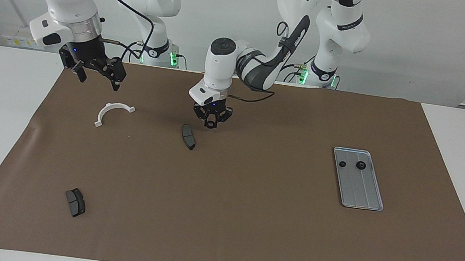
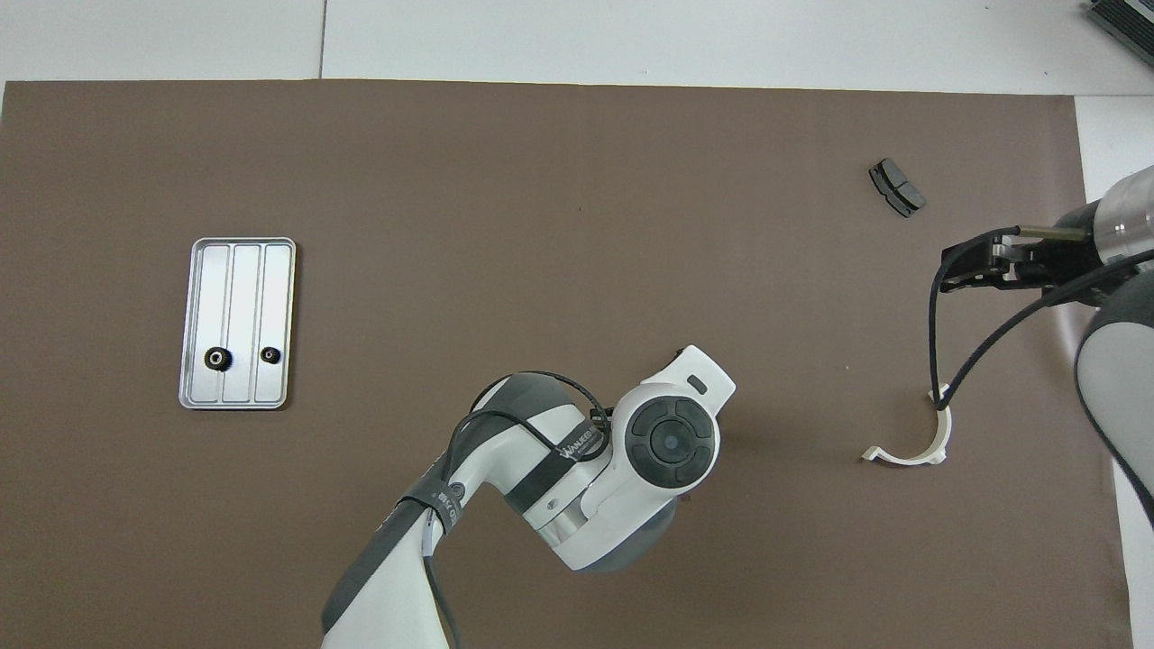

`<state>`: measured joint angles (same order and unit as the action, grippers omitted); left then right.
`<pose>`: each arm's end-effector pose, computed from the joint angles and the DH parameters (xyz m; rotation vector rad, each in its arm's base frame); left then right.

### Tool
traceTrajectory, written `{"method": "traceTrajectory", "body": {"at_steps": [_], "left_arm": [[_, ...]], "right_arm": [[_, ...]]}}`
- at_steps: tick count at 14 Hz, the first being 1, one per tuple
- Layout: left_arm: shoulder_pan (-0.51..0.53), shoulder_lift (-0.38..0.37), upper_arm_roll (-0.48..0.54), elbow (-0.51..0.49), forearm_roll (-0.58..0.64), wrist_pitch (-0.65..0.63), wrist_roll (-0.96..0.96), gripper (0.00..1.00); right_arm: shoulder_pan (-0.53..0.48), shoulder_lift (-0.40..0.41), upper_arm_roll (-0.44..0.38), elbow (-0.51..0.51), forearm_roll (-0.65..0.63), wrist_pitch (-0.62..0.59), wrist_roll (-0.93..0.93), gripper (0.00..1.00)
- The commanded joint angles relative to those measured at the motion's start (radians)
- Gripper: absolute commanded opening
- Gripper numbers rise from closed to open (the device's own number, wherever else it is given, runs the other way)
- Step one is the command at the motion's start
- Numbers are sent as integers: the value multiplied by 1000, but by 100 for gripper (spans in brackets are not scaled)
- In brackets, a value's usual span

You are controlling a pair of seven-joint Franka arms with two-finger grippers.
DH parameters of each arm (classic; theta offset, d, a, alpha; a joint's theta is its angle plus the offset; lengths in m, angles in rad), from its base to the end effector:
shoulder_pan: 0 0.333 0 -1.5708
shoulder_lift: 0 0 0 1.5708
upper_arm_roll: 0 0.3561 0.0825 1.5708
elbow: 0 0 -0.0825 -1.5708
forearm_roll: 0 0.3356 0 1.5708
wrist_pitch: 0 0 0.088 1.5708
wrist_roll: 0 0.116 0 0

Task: Place bearing gear from tray to pile

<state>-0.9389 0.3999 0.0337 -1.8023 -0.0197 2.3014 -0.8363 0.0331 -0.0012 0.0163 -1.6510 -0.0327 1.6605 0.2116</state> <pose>0.3887 -0.4999 0.3908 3.0612 -0.0916 0.0955 0.5119 0.0218 0.6300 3.1007 -0.2477 0.0231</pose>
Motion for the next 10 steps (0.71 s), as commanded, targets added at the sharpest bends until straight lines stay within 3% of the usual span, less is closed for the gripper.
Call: {"method": "traceTrajectory", "body": {"at_steps": [1, 2, 3, 5, 7, 10], "left_arm": [[2, 16, 8, 2, 4, 39, -4, 22], [5, 17, 9, -2, 6, 61, -4, 53], [8, 19, 9, -2, 6, 67, -4, 62], [14, 22, 11, 0, 7, 67, -4, 68], [34, 22, 14, 14, 17, 55, -1, 88], [133, 49, 20, 122, 21, -43, 11, 89]], "right_arm": [[-4, -25, 7, -36, 14, 31, 8, 100], [-4, -26, 7, -38, 14, 31, 8, 100], [-4, -26, 7, -38, 14, 31, 8, 100], [-4, -26, 7, -38, 16, 31, 9, 100], [16, -26, 8, -39, 16, 31, 18, 100], [18, -31, 8, -53, 16, 33, 19, 100]]}}
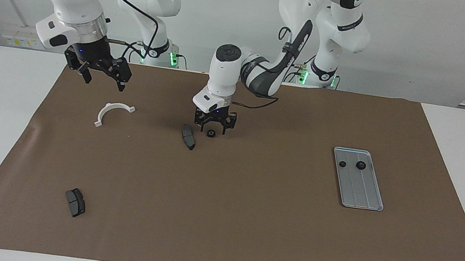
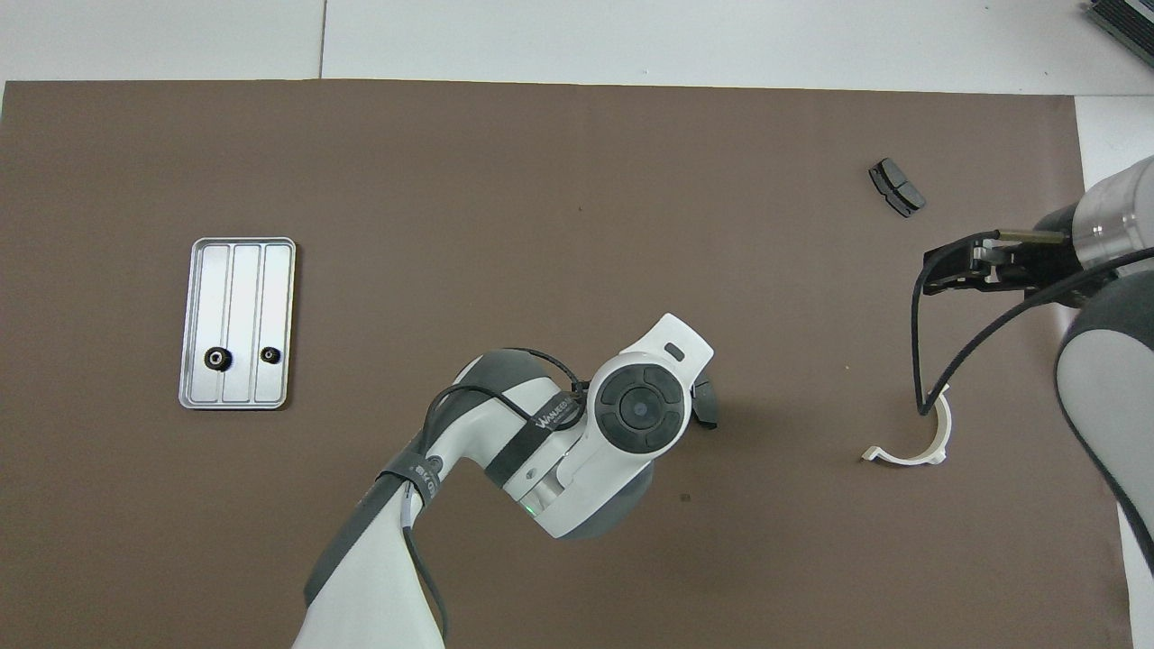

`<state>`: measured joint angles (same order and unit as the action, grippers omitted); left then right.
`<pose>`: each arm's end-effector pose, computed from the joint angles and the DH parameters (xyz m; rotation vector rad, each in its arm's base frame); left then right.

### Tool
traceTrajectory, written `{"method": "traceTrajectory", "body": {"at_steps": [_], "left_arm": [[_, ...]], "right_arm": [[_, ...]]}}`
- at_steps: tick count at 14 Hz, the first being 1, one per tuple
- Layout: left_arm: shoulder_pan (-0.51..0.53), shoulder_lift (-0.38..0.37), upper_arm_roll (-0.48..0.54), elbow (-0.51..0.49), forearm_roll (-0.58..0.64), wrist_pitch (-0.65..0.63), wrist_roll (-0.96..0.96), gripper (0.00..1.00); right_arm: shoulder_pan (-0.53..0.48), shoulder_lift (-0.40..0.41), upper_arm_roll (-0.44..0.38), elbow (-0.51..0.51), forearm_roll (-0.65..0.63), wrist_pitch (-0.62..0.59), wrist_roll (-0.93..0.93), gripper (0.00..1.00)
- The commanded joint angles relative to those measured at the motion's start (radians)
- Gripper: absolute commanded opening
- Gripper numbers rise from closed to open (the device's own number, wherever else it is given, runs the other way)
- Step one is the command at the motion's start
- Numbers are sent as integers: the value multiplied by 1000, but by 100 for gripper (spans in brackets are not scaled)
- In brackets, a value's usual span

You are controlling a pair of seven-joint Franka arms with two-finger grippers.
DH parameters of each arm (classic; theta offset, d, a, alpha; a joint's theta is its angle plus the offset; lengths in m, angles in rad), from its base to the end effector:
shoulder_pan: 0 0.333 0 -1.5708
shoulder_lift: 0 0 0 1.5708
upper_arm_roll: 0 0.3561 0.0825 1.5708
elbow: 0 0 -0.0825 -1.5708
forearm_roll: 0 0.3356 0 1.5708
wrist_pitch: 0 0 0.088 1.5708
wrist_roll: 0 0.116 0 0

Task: Place bearing gear from tray to pile

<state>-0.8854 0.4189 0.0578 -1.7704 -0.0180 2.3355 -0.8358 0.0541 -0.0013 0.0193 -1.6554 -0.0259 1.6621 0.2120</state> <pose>0.4329 -0.4787 0.3958 3.0349 0.0197 0.1609 0.5111 0.0348 0.6282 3.1099 -0.2123 0.0181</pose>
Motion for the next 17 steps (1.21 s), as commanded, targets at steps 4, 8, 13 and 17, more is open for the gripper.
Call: {"method": "traceTrajectory", "body": {"at_steps": [4, 8, 13, 17], "left_arm": [[349, -49, -16, 94, 7, -195, 247, 88], [554, -111, -7, 66, -56, -283, 568, 87], [781, -219, -6, -254, -56, -77, 955, 83], [809, -269, -6, -394, -57, -13, 1052, 78]], "right_arm": [[48, -71, 7, -153, 9, 111, 18, 100], [162, -69, 7, -230, 11, 178, 53, 100], [328, -19, 7, -319, 11, 326, 174, 100], [453, 81, 5, -355, 11, 471, 295, 100]]}}
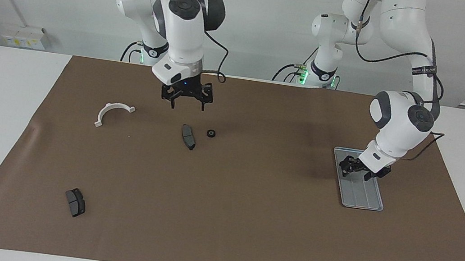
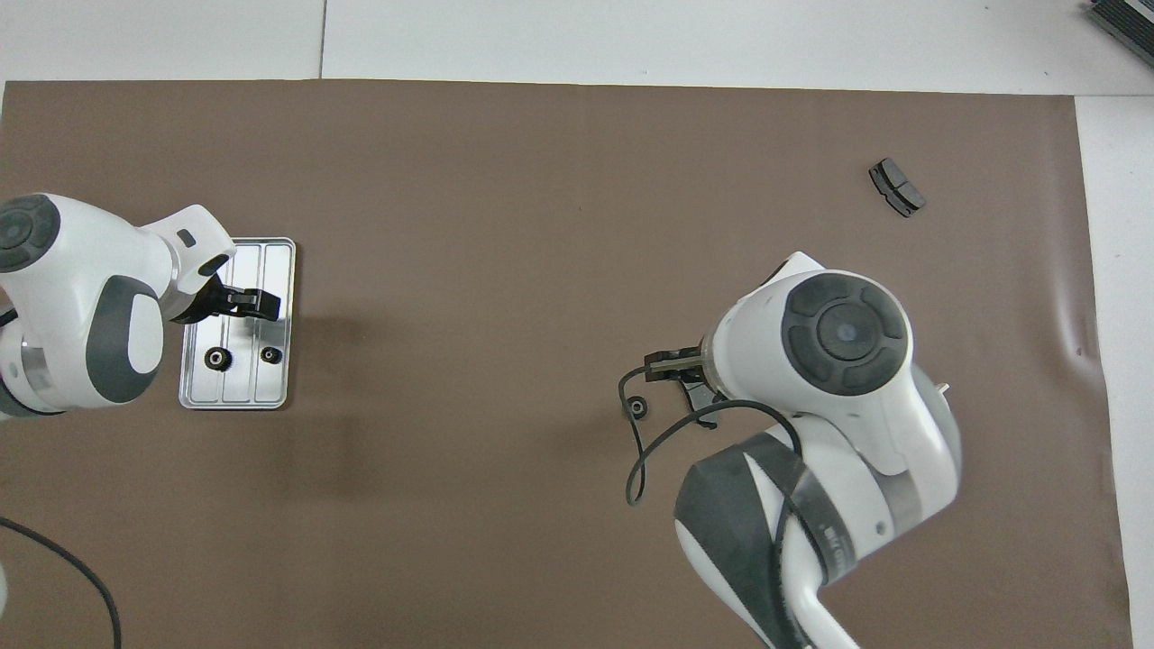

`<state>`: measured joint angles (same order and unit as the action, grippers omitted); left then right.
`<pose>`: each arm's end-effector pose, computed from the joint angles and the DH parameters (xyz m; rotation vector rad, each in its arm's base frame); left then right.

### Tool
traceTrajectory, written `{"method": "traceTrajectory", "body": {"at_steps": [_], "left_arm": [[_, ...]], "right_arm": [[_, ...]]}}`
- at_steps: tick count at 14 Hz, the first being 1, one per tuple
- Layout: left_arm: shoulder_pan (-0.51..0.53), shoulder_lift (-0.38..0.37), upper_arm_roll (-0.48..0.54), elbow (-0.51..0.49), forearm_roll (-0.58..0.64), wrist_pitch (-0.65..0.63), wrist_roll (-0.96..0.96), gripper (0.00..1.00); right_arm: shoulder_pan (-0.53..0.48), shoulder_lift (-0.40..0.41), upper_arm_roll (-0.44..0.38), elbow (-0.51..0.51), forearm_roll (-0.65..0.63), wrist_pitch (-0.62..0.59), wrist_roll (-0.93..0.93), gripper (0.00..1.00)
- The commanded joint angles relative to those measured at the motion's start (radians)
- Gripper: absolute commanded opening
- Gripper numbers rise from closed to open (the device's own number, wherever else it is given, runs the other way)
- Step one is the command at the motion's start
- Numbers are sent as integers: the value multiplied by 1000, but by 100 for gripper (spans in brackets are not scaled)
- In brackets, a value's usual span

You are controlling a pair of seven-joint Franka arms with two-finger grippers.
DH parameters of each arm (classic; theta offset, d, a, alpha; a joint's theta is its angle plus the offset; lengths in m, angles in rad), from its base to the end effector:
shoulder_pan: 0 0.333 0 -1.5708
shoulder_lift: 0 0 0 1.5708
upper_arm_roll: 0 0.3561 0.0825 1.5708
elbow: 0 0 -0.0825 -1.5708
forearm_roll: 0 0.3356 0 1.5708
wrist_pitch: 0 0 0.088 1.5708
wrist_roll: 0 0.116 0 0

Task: Place bearing gear from tray to pile

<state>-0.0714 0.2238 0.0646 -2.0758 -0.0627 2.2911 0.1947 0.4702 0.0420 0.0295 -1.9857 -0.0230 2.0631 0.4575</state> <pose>0.5518 -0.0072 0.3835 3.0983 -0.2507 -0.0073 0.4633 0.2511 0.4985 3.1391 0.0827 0.0633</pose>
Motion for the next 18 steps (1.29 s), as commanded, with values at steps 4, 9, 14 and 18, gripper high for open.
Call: {"method": "traceTrajectory", "body": {"at_steps": [4, 9, 14, 18], "left_arm": [[-18, -87, -12, -127, -12, 33, 20, 72], [-16, -101, -12, -162, -12, 45, 9, 60], [-8, -106, -12, -174, -12, 47, -32, 53], [-16, -115, -12, -231, -12, 114, -51, 50]], "right_arm": [[59, 71, -3, -140, 8, 238, 69, 100], [71, 125, -5, -150, 8, 259, 55, 100], [94, 171, -5, -206, 3, 396, 76, 100], [96, 183, -5, -219, 2, 416, 79, 83]]}}
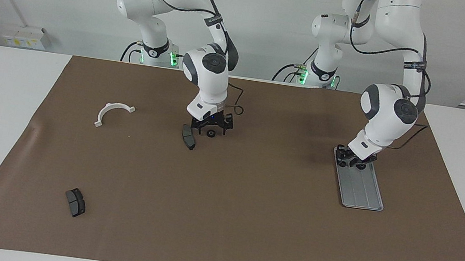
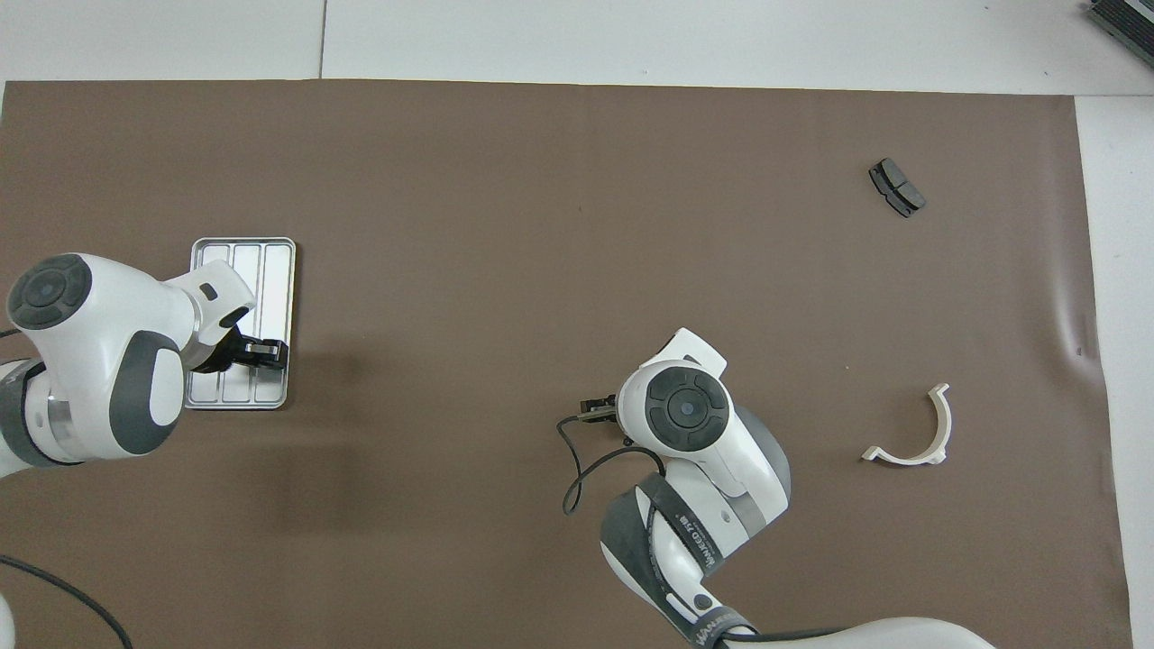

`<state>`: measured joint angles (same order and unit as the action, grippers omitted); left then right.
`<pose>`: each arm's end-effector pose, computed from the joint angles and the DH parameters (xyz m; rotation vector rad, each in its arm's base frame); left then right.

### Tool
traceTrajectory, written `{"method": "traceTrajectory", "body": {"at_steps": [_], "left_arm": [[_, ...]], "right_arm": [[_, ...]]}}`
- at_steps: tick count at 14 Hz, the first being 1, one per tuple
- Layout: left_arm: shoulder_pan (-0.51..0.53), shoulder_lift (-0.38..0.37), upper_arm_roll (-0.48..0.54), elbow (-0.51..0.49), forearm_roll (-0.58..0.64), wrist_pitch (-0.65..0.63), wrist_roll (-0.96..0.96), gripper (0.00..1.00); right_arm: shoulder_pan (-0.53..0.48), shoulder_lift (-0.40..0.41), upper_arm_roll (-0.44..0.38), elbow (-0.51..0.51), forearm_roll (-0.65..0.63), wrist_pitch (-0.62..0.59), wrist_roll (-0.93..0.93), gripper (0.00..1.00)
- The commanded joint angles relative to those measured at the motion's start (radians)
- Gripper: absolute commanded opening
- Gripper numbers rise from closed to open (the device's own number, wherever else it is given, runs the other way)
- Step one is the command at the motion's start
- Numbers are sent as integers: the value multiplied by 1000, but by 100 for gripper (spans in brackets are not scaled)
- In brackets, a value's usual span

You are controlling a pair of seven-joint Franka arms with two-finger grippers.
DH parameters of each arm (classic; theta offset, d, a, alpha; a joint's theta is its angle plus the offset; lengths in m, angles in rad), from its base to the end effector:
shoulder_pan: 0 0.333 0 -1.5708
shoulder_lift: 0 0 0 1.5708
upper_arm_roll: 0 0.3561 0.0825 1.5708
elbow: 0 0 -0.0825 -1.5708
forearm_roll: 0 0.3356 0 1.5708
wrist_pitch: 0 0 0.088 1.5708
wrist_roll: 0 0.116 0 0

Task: Place bearing gear from tray to pile

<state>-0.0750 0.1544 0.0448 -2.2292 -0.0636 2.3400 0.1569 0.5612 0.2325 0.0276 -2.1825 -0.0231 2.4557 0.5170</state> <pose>0.5095 -0.0173 0.3655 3.0926 -0.2203 -0.0633 0.4491 0.2991 0.3522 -3.1238 -0.1383 -0.0614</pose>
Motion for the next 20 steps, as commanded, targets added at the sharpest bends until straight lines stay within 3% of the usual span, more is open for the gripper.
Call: {"method": "traceTrajectory", "body": {"at_steps": [1, 2, 5, 6, 8, 9, 12, 15, 20], "left_arm": [[-14, -45, 7, -90, -12, 82, -14, 50], [-14, -45, 7, -90, -12, 84, -14, 48], [-16, -41, 7, -83, -12, 87, -13, 32], [-17, -38, 7, -79, -10, 90, -13, 28], [-19, -36, 7, -78, -10, 105, -13, 28], [-19, -35, 7, -78, -10, 113, -13, 27], [-20, -32, 7, -76, -10, 131, -8, 22], [-20, -23, 7, -47, -10, 128, 1, 6], [-28, 16, -3, 74, -8, 84, -13, 0]], "right_arm": [[3, -9, -3, -26, 2, 26, 21, 72], [3, -9, -3, -29, 2, 28, 23, 63], [3, -10, -3, -31, 0, 31, 29, 60], [3, -10, -3, -31, 2, 29, 32, 50], [9, -10, -3, -30, 2, 28, 53, 13], [15, -10, -5, -28, -1, 28, 72, 0], [11, -24, -5, -22, -3, 22, 77, 0], [-26, -64, -8, -16, -3, 16, 63, 0], [-162, -99, -8, -17, -5, 17, -56, 0]]}}
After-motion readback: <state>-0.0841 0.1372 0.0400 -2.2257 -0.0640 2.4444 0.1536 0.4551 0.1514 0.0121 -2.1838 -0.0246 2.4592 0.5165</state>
